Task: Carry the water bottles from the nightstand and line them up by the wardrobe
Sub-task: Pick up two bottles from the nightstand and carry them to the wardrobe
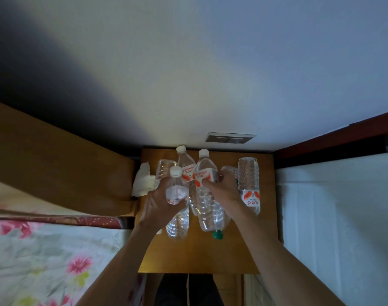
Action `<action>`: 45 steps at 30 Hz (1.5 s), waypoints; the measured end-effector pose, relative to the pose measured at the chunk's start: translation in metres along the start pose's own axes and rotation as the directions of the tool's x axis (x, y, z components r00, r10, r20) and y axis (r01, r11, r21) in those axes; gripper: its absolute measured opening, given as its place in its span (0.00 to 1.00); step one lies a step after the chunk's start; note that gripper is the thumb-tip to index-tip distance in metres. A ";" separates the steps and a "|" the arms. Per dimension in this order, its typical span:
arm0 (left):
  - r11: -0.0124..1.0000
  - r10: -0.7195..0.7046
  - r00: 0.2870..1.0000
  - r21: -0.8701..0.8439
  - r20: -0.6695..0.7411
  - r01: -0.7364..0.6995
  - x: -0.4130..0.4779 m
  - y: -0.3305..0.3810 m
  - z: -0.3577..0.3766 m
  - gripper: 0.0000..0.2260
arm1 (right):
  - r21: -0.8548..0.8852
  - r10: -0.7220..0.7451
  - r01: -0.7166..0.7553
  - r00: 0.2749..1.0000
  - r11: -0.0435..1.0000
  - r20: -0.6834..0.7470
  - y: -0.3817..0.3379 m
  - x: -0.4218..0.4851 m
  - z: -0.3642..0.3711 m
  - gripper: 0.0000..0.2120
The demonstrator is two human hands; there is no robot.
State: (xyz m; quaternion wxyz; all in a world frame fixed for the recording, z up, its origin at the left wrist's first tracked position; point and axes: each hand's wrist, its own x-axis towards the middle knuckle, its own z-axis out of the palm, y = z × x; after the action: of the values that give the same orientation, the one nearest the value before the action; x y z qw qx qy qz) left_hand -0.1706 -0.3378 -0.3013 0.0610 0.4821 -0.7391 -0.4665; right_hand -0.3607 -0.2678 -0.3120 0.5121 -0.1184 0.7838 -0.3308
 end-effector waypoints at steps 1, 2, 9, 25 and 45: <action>1.000 0.006 1.000 0.007 0.002 -0.006 -0.002 0.000 -0.003 0.28 | 0.010 -0.024 0.023 1.000 1.000 0.017 0.002 -0.005 -0.002 0.13; 1.000 0.013 1.000 0.014 -0.002 -0.013 -0.003 -0.001 -0.005 0.28 | 0.022 -0.040 0.040 0.999 0.999 0.027 0.002 -0.012 -0.003 0.14; 0.996 0.077 0.992 0.052 -0.096 -0.073 -0.017 0.016 -0.034 0.29 | -0.012 -0.214 0.214 0.977 0.977 0.012 -0.005 -0.061 -0.012 0.19; 0.941 0.267 0.938 -0.148 -0.222 -0.303 -0.065 0.103 -0.123 0.31 | -0.202 -0.602 0.582 0.796 0.788 -0.055 -0.097 -0.186 -0.039 0.38; 0.889 0.308 0.774 -0.124 -0.554 -0.442 -0.169 0.233 -0.209 0.30 | -0.064 -0.880 0.906 0.423 0.419 0.215 -0.237 -0.286 -0.093 0.42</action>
State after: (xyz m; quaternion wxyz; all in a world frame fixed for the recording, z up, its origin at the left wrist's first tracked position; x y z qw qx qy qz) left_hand -0.1211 -0.3168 0.0502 0.4100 0.4201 -0.7122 -0.3849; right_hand -0.3510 -0.2599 0.0706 0.3016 -0.5844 0.5849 -0.4747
